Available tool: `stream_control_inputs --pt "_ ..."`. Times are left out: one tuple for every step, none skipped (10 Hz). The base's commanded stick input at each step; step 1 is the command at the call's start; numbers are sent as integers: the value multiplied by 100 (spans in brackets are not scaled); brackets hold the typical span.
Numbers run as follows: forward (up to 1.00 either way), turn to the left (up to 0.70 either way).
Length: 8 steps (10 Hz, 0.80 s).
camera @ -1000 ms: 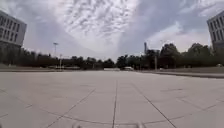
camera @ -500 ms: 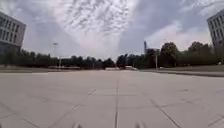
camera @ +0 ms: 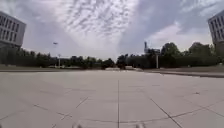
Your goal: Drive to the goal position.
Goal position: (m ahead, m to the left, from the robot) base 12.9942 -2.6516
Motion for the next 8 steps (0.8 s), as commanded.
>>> stream_control_inputs --pt "70 0" --pt "70 0" --pt "70 0" --pt "70 0" --pt "70 0" --pt "70 0" --pt "70 0" --pt "70 0"
